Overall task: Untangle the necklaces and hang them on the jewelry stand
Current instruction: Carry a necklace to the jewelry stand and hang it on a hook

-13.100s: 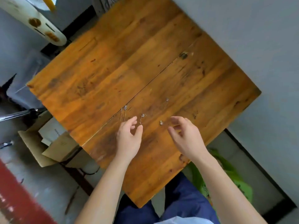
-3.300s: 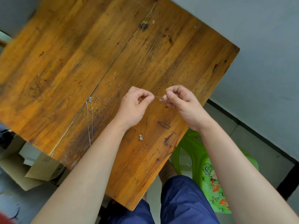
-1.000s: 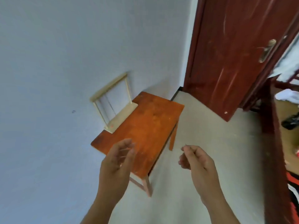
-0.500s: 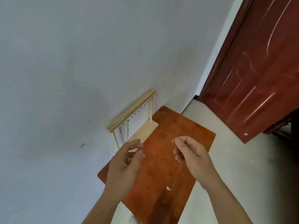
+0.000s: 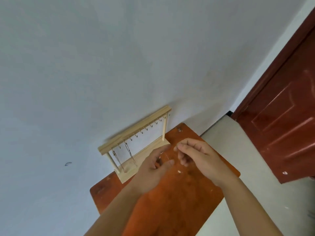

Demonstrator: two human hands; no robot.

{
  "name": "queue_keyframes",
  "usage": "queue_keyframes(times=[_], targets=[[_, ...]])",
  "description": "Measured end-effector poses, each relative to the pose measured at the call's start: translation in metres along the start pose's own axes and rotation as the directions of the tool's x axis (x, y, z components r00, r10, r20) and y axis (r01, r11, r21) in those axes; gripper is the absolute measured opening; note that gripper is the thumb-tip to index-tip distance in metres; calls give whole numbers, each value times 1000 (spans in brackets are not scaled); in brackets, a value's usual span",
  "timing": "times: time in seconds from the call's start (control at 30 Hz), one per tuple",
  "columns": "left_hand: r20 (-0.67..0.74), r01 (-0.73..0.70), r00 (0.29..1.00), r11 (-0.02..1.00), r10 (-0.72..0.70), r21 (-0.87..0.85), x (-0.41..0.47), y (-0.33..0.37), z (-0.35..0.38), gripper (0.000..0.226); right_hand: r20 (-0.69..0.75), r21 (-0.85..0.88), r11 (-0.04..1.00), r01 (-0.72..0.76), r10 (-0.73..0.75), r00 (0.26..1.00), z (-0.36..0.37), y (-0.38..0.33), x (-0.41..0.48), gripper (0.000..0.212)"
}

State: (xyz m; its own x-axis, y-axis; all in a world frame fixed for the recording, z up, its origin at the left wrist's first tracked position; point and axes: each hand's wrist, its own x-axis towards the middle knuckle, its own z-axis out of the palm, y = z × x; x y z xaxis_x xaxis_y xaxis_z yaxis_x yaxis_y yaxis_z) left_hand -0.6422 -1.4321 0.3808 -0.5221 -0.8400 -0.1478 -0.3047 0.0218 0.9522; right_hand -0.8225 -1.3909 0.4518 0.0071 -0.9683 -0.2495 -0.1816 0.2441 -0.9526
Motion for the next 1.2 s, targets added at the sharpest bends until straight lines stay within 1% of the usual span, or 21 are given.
queue_keyframes(times=[0.07,0.13,0.2,0.27,0.33,0.43,0.53,0.63,0.7,0.8,0.93,1.03,1.13,1.2], targets=[[-57,-44,997,999,43,-23,6,3,16,41,91,20,1000,6,-8,996,-17,2,15,27],[-118,-50,992,997,43,-60,13,4,30,33,171,21,1000,4,-7,985,-31,6,31,28],[-148,-42,989,996,30,-77,18,2,41,22,248,22,1000,-14,8,969,-42,9,45,28],[-189,-9,982,991,-16,-132,18,2,49,19,320,19,999,-43,34,947,-49,11,54,27],[-234,44,967,968,-104,-248,16,2,53,19,354,-5,999,-54,52,934,-51,12,60,28],[-311,80,929,931,-199,-355,11,-2,53,16,330,-52,998,-38,53,942,-52,5,68,27],[-361,106,883,877,-300,-469,9,-10,46,15,258,-117,993,-29,59,964,-49,-2,77,26],[-358,95,848,776,-391,-624,11,-13,45,28,219,-211,977,14,33,975,-43,-4,89,24],[-361,78,822,715,-440,-694,14,-14,43,30,238,-203,979,34,15,971,-35,-4,99,24],[-382,92,787,704,-485,-704,18,-21,38,25,253,-132,991,23,11,967,-22,-7,114,24],[-415,126,765,747,-493,-653,21,-25,32,25,274,-145,989,25,16,962,-6,-10,132,23],[-445,163,743,779,-501,-606,21,-32,29,21,282,-207,977,41,20,959,5,-9,144,25],[-460,168,714,767,-528,-620,23,-39,27,21,259,-281,957,76,0,966,15,-8,153,26],[-461,167,700,753,-545,-637,27,-41,27,22,221,-369,922,120,-39,974,21,-7,159,28]])
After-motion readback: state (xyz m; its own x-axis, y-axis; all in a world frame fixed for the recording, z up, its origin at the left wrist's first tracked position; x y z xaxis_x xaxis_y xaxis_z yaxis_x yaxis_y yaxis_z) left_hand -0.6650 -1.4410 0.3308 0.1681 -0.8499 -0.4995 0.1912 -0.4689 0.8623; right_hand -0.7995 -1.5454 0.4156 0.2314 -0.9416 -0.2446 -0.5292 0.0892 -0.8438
